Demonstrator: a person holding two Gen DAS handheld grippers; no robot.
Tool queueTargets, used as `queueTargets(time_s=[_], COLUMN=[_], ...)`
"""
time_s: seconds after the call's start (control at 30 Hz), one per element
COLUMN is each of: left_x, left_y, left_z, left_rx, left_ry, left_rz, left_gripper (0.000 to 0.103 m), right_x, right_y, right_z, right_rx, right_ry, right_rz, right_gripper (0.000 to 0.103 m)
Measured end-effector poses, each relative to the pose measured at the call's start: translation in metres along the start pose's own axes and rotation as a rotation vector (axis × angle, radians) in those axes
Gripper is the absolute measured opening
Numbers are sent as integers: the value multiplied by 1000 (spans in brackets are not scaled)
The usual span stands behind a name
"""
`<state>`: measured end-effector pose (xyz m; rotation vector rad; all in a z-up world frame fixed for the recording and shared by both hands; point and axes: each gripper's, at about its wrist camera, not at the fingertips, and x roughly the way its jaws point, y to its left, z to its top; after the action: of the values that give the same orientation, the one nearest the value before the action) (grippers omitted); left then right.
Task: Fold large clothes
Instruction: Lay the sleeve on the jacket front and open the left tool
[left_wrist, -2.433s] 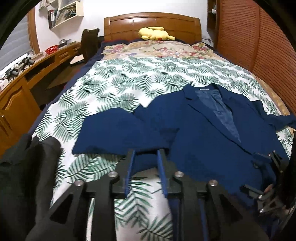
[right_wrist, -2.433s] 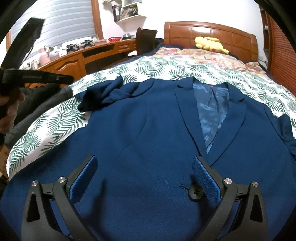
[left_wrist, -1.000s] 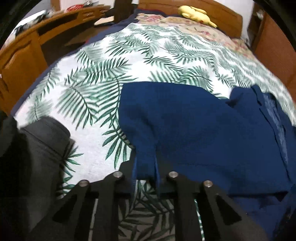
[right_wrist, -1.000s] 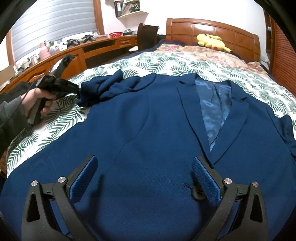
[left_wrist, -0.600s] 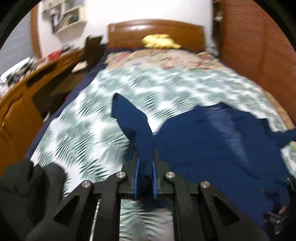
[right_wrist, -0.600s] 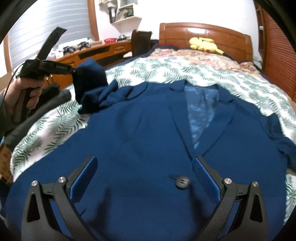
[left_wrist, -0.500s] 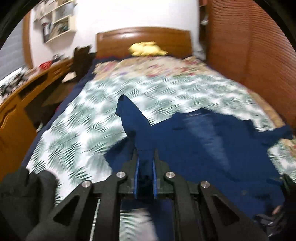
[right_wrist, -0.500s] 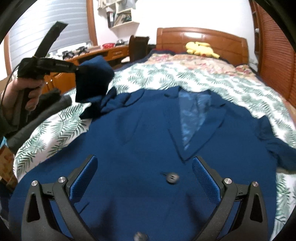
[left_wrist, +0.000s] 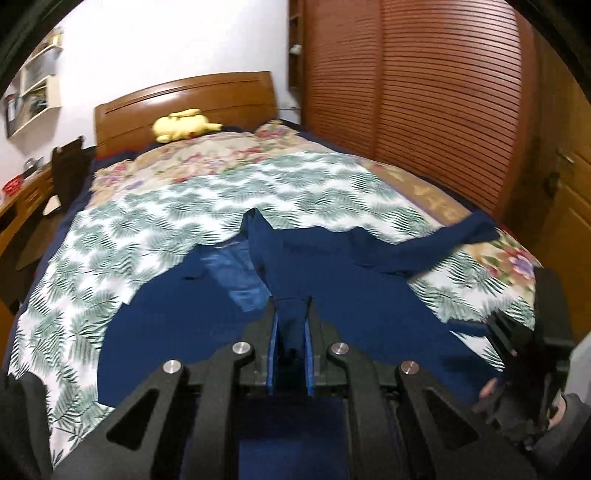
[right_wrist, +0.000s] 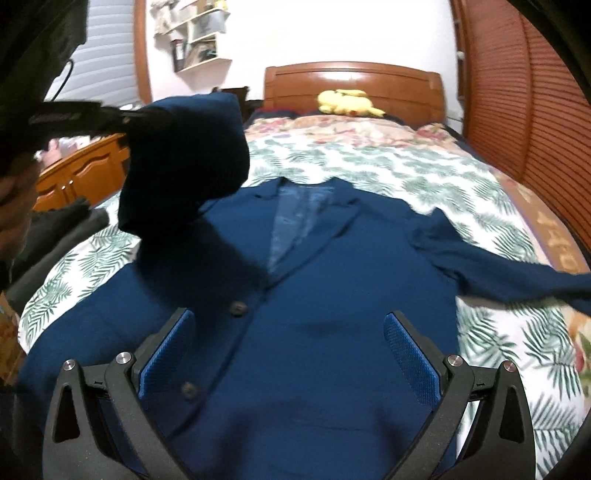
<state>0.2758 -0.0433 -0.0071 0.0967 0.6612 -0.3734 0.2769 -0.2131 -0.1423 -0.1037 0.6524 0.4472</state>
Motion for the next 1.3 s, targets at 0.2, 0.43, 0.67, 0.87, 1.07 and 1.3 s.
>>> queueTargets(time_s=[0.2,0.43,0.67,0.87,1.07,1.3], left_x=[-4,-12,-31,-42,-45,-50], left_y=[-38,-54,-40,-6,30,55], left_z=[-5,-30,-69,-106,-137,-152], left_rx=[41,81,29,-37,-97,-119], left_ry=[34,66,57,46,33,-1], left_rz=[-40,-52,-57,-11,56,113], left_gripper=[12,29,39,43,43,43], right_x=[-16,-28,-22,-13,17,51], right_y=[-30,-42,-28,-9,-3,8], right_z=[-7,-4,4,10,0,-13], right_rx=[52,80,68,36,13,12], right_ry=[3,-6,5,5,72,143], right_rz=[-62,-86,-84,-68,-54,10], right_gripper=[103,103,103,103,103,102])
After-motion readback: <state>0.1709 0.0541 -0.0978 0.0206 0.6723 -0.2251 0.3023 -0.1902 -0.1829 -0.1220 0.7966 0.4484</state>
